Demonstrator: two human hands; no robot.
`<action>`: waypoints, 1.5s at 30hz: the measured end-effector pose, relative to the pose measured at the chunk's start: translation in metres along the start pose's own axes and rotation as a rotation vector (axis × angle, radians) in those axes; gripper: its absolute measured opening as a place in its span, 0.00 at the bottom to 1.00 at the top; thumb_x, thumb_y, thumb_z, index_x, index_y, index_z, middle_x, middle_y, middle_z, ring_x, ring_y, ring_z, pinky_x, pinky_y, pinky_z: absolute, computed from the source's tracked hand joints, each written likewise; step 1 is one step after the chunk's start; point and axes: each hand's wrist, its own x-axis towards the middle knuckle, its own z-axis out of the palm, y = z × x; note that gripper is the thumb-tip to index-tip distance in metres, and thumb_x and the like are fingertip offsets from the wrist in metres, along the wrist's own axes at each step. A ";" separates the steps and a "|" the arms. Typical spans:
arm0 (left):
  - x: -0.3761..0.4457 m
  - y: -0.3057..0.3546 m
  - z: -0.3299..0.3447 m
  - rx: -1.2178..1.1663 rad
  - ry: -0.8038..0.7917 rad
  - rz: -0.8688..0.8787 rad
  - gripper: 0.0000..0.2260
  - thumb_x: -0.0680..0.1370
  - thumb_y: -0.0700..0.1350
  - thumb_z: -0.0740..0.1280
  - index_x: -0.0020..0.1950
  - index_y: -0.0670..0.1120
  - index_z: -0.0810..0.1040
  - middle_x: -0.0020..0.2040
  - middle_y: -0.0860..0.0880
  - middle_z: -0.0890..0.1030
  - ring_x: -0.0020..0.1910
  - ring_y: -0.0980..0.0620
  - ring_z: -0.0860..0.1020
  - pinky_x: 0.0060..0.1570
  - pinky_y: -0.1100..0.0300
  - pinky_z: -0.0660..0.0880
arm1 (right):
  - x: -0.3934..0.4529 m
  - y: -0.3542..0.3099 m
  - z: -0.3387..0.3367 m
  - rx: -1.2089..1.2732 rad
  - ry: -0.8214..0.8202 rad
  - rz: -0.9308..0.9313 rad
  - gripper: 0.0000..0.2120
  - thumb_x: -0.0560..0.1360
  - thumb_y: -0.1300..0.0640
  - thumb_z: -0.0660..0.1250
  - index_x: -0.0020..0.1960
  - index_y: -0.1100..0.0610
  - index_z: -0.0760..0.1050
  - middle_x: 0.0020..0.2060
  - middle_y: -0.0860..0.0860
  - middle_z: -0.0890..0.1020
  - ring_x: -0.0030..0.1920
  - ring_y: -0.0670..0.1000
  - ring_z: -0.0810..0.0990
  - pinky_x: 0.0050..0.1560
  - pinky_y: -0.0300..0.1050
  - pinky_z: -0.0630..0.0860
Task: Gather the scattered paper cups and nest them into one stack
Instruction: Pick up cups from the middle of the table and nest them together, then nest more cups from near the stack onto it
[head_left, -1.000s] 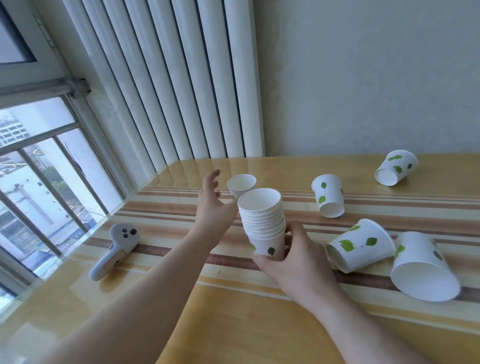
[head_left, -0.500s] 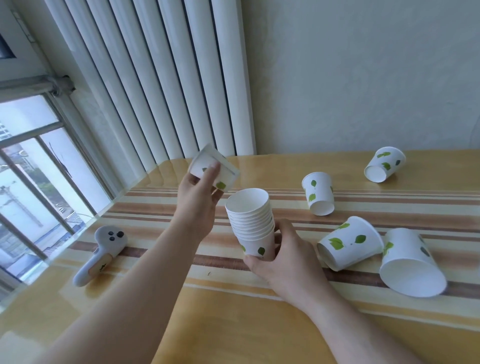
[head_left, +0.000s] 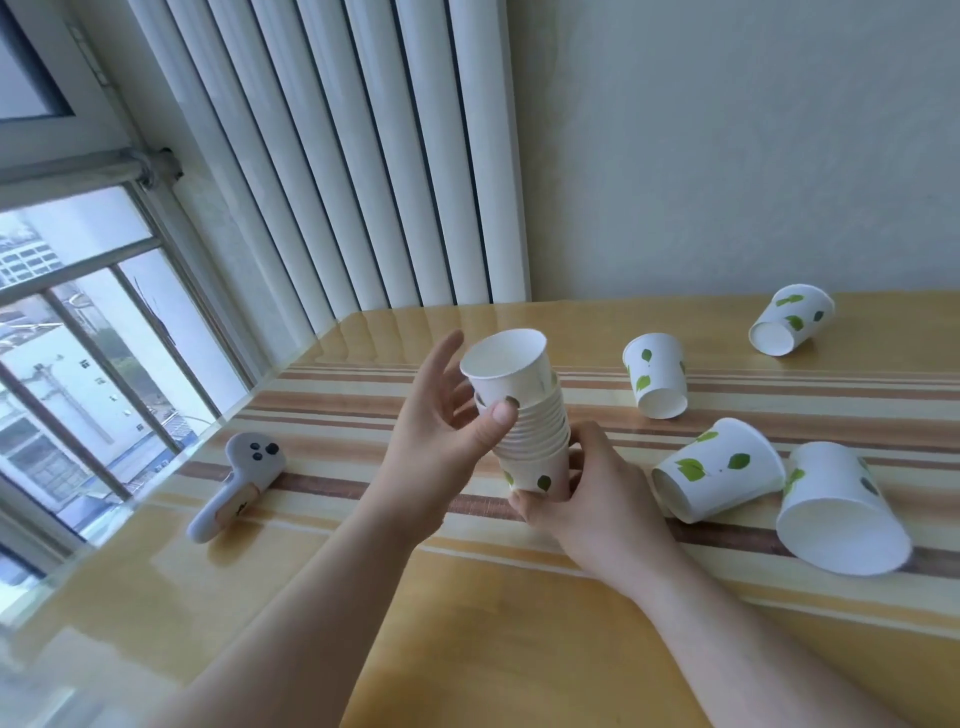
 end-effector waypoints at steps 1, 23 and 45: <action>-0.007 -0.006 0.000 0.008 -0.031 -0.027 0.58 0.62 0.68 0.84 0.86 0.55 0.62 0.77 0.51 0.78 0.75 0.51 0.78 0.71 0.50 0.77 | -0.001 -0.001 -0.001 0.003 -0.002 0.003 0.26 0.68 0.44 0.82 0.58 0.42 0.71 0.47 0.39 0.84 0.48 0.41 0.84 0.46 0.43 0.81; -0.041 -0.041 0.026 0.366 0.010 0.005 0.16 0.73 0.55 0.81 0.57 0.58 0.81 0.50 0.55 0.88 0.49 0.59 0.84 0.48 0.59 0.78 | -0.031 0.000 -0.131 -0.842 0.379 -0.008 0.18 0.80 0.43 0.66 0.64 0.51 0.80 0.60 0.53 0.81 0.62 0.64 0.73 0.54 0.54 0.72; -0.045 -0.041 0.030 0.561 -0.040 0.230 0.32 0.69 0.52 0.82 0.69 0.70 0.77 0.56 0.61 0.83 0.60 0.65 0.76 0.53 0.69 0.70 | -0.045 -0.009 -0.122 0.127 0.255 -0.180 0.10 0.76 0.41 0.72 0.48 0.47 0.80 0.57 0.50 0.85 0.53 0.55 0.84 0.59 0.60 0.80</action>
